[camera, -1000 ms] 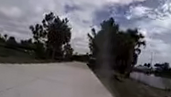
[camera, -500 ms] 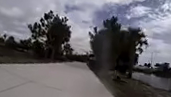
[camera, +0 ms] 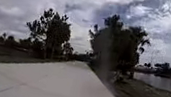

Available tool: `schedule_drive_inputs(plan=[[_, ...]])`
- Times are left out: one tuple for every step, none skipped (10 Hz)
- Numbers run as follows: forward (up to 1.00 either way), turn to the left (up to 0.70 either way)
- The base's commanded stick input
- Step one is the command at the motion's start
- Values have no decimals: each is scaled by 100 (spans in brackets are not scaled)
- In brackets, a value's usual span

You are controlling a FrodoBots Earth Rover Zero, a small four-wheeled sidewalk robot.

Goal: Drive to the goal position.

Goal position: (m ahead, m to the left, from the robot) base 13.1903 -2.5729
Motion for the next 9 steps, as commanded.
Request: schedule_drive_inputs(plan=[[60, 1], [60, 1], [60, 1], [60, 1], [60, 1], [60, 1], [60, 1], [60, 1], [60, 1]])
